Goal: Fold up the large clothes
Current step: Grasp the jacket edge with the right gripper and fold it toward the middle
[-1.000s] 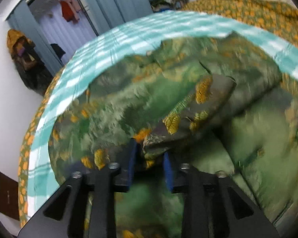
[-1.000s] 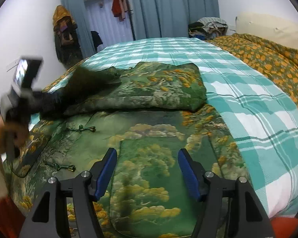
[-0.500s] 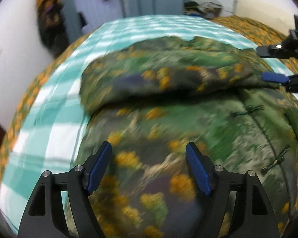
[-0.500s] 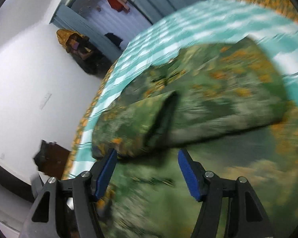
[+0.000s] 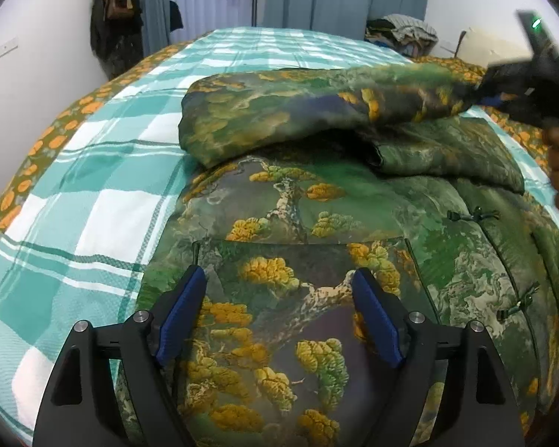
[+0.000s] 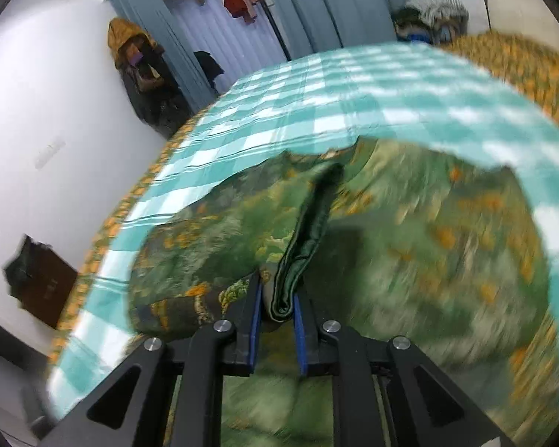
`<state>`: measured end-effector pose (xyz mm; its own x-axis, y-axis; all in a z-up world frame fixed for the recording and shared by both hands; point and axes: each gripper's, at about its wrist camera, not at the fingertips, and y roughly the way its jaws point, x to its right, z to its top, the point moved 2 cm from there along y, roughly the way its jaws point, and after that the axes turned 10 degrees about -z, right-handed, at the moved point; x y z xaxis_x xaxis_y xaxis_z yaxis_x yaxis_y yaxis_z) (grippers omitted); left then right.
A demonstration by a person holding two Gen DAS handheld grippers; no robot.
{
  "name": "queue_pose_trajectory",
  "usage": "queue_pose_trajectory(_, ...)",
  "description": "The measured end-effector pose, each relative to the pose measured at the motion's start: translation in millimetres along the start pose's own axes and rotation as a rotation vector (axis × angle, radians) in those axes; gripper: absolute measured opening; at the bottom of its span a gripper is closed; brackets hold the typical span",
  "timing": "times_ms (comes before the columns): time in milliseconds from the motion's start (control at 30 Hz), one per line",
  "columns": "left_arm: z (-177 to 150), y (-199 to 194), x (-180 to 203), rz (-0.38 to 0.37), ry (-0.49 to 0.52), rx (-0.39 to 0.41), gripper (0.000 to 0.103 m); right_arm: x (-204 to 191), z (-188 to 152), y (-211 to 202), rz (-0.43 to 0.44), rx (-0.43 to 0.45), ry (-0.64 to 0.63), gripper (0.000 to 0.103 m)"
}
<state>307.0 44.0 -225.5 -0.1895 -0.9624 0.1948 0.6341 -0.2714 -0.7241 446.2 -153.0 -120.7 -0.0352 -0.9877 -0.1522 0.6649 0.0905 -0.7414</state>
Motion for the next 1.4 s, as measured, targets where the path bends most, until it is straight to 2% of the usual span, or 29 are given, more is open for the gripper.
queue_pose_trajectory(100,-0.5,0.7,-2.1,0.001,-0.009,-0.006,0.084,10.6,-14.1,43.2,-0.061,-0.095,0.002,0.016)
queue_pose_trajectory(133,-0.8,0.7,-2.3,0.0,-0.012,-0.009,0.084,12.7,-20.6,51.9,-0.069,-0.125,0.003,0.021)
queue_pose_trajectory(200,0.7,0.4,-3.0,0.001,-0.016,-0.019,0.084,17.7,-34.7,61.7,-0.061,-0.15,0.007,0.023)
queue_pose_trajectory(267,5.1,-3.2,-3.4,0.01,-0.025,-0.038,0.084,22.0,-34.6,55.3,-0.053,-0.129,0.01,0.033)
queue_pose_trajectory(300,9.0,-6.1,-4.1,0.007,-0.032,-0.044,0.084,25.0,-33.5,47.6,-0.058,-0.122,0.009,0.048)
queue_pose_trajectory(333,15.2,-10.6,-4.1,-0.004,-0.042,-0.044,0.084,28.9,-32.5,37.2,-0.068,-0.101,0.007,0.052)
queue_pose_trajectory(433,46.0,-21.4,-4.7,-0.041,-0.06,-0.016,0.084,25.2,-19.8,0.7,-0.115,0.039,-0.075,0.052)
queue_pose_trajectory(500,78.8,-20.4,-6.0,-0.055,-0.069,0.003,0.084,13.0,-7.6,-8.0,-0.076,0.084,-0.152,0.052)
queue_pose_trajectory(600,118.6,-4.0,-16.9,-0.068,-0.1,0.022,0.085,-3.2,3.7,9.3,0.006,0.046,-0.205,0.052)
queue_pose_trajectory(700,149.2,41.2,-29.3,-0.049,-0.13,-0.013,0.083,-4.2,3.9,44.8,0.008,-0.019,-0.195,0.052)
queue_pose_trajectory(767,150.7,72.6,-36.0,-0.027,-0.146,-0.061,0.078,1.1,-6.9,70.7,0.0,-0.095,-0.165,0.051)
queue_pose_trajectory(800,147.7,87.1,-39.6,-0.014,-0.158,-0.094,0.07,4.6,-11.8,79.9,-0.009,-0.13,-0.144,0.051)
queue_pose_trajectory(867,130.9,122.2,-48.4,0.003,-0.18,-0.166,0.068,14.7,-20.8,95.7,0.002,-0.166,-0.088,0.048)
queue_pose_trajectory(933,117.5,136.5,-49.1,0.018,-0.149,-0.154,0.07,18.8,-23.7,98.1,0.014,-0.163,-0.071,0.048)
queue_pose_trajectory(1033,111.6,138.0,-42.9,0.054,-0.111,-0.13,0.07,13.5,-26.3,99.4,-0.014,-0.16,-0.122,0.048)
queue_pose_trajectory(1167,115.8,127.6,-43.5,0.035,-0.106,-0.17,0.07,14.3,-27.3,100.2,-0.013,-0.144,-0.133,0.048)
queue_pose_trajectory(1267,132.8,107.4,-36.2,-0.004,-0.126,-0.197,0.069,15.9,-28.0,98.8,-0.007,-0.135,-0.128,0.048)
queue_pose_trajectory(1400,170.9,97.7,-33.5,-0.066,-0.152,-0.144,0.07,15.7,-31.5,97.7,-0.008,-0.12,-0.128,0.048)
